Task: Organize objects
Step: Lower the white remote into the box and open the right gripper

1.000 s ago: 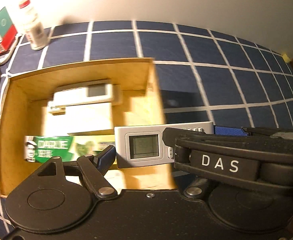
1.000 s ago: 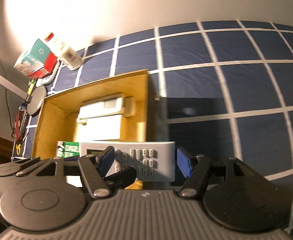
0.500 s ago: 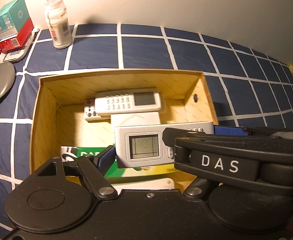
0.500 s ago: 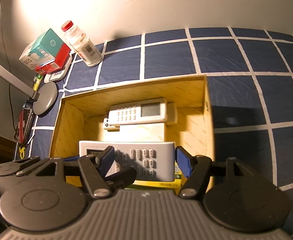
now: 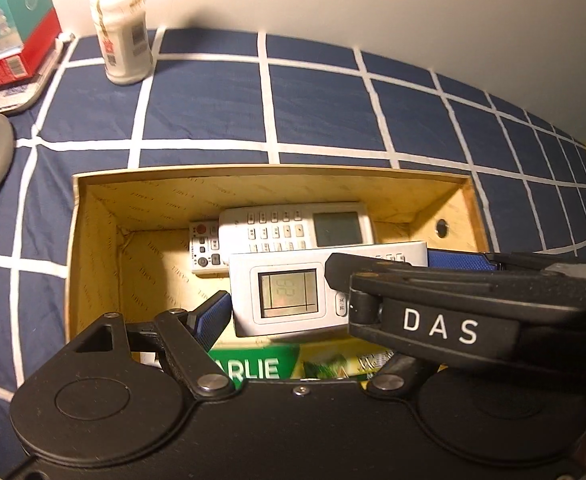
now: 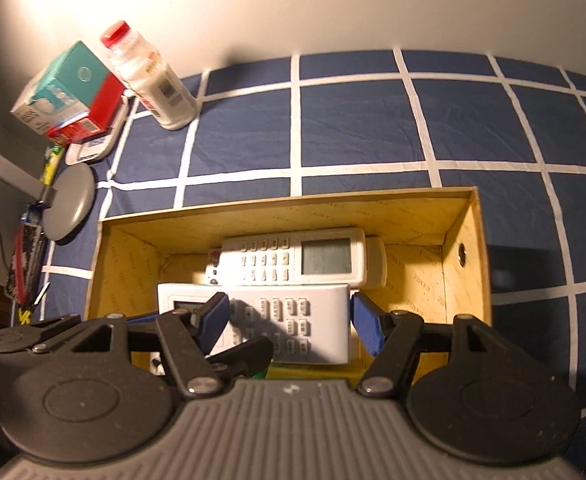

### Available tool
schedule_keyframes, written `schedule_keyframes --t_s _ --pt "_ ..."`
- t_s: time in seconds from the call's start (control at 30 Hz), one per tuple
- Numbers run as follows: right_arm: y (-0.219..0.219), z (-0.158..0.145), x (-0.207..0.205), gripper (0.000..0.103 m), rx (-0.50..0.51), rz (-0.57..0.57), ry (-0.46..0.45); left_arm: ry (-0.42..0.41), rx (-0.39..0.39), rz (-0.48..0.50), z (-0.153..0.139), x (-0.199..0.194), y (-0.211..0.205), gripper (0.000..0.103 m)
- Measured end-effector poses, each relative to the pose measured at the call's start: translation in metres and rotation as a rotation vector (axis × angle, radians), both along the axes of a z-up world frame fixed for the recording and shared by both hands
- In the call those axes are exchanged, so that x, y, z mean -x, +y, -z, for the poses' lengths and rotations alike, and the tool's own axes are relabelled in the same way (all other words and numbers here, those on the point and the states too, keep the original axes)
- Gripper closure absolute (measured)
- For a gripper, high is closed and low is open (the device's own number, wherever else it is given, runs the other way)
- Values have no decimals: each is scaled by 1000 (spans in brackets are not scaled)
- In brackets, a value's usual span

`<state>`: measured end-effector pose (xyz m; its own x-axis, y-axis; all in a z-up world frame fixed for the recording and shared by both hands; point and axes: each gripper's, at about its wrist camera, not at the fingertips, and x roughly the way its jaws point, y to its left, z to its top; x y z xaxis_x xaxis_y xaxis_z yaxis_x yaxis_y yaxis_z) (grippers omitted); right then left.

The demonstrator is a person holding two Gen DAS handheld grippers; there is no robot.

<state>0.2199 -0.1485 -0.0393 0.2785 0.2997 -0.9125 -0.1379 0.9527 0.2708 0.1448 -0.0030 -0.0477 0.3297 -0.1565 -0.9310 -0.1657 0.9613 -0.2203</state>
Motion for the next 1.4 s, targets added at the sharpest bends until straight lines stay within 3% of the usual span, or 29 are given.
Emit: schedule_keyframes --t_s 0.27,0.77,1.4 --pt "6 28 -27 37 9 7 32 29 12 20 27 -27 11 28" --pt "11 53 -54 37 21 7 53 53 29 30 48 -52 20 29" --pt "4 57 -62 35 2 36 73 64 15 16 47 -56 20 26"
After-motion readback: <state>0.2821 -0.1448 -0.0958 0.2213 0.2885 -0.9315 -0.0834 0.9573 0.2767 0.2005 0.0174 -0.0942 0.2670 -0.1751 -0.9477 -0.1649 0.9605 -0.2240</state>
